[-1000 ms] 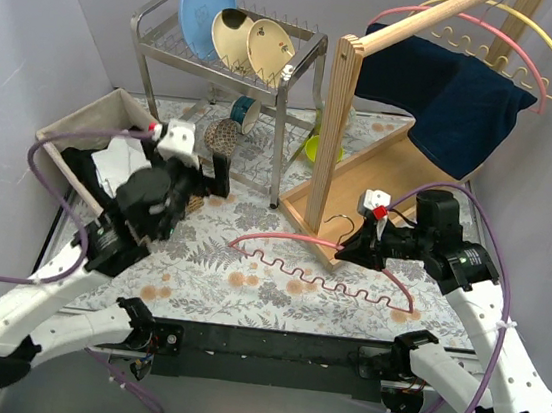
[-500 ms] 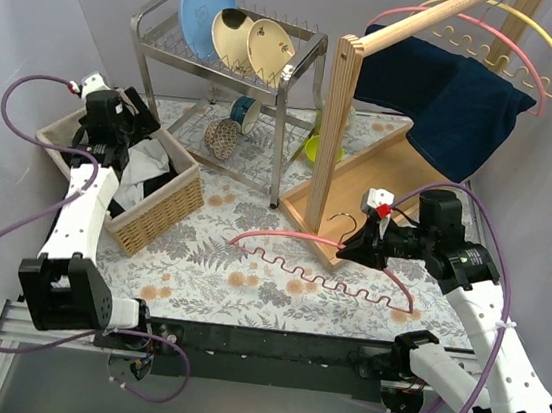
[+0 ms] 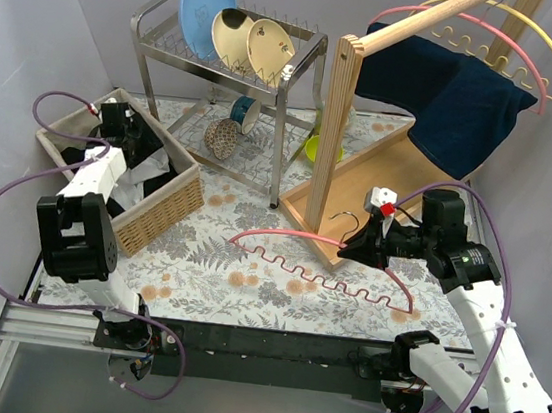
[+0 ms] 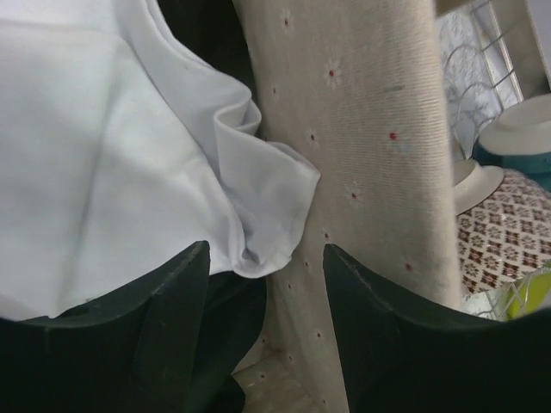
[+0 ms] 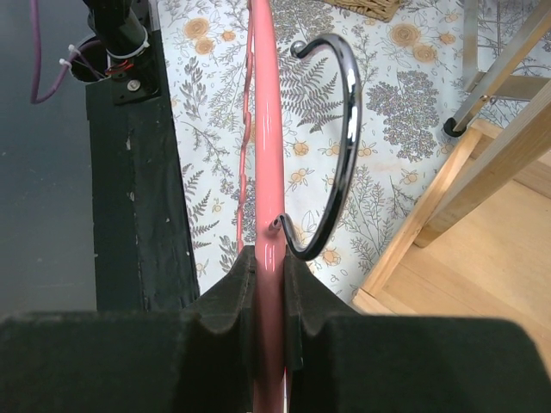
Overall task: Place the skirt on the hanger
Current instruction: Grab the skirt from the pile
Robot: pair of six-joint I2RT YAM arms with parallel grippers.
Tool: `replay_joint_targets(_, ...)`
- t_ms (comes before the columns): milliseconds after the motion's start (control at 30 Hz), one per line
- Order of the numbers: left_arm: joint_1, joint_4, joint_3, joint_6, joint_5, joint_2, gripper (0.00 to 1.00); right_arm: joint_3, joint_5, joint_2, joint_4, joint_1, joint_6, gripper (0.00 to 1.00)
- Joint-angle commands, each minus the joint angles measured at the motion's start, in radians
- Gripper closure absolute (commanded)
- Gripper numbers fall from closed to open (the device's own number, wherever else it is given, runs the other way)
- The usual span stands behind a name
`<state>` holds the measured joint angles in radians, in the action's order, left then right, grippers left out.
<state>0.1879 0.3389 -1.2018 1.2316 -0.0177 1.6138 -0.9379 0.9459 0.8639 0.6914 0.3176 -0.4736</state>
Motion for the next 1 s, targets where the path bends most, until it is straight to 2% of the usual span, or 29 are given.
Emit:
replay_joint_targets(0,0.007,-0.073,-0.022,-0.003,-0.097,0.050,0.46,-0.009,0.053,-0.006,-0.036,-0.009,0.006,0.99)
replay_joint_targets(133,0.010,-0.090,-0.042,-0.011,-0.110,0.100,0.50,-0.007,0.063,-0.009,-0.033,-0.015,0.004,0.99)
replay_joint_targets(233,0.012,-0.107,-0.050,-0.011,-0.100,0.118,0.60,-0.004,0.070,-0.006,-0.032,-0.017,0.004,0.99)
replay_joint_targets(333,0.016,-0.115,-0.047,-0.021,-0.076,0.129,0.74,-0.002,0.076,-0.006,-0.032,-0.020,0.004,0.99)
replay_joint_targets(367,0.016,-0.118,-0.045,-0.023,-0.071,0.126,0.87,-0.004,0.076,-0.006,-0.030,-0.020,0.004,0.99)
replay_joint_targets(500,0.019,-0.123,-0.031,-0.034,-0.045,0.039,1.00,-0.004,0.082,-0.006,-0.029,-0.022,0.001,0.99)
replay_joint_targets(800,0.021,-0.072,-0.133,-0.053,0.005,-0.305,1.00,-0.015,0.087,0.000,-0.021,-0.025,-0.007,0.99)
replay_joint_targets(967,0.019,-0.046,-0.218,-0.029,-0.031,-0.408,1.00,-0.039,0.079,0.004,-0.010,-0.028,-0.013,0.99)
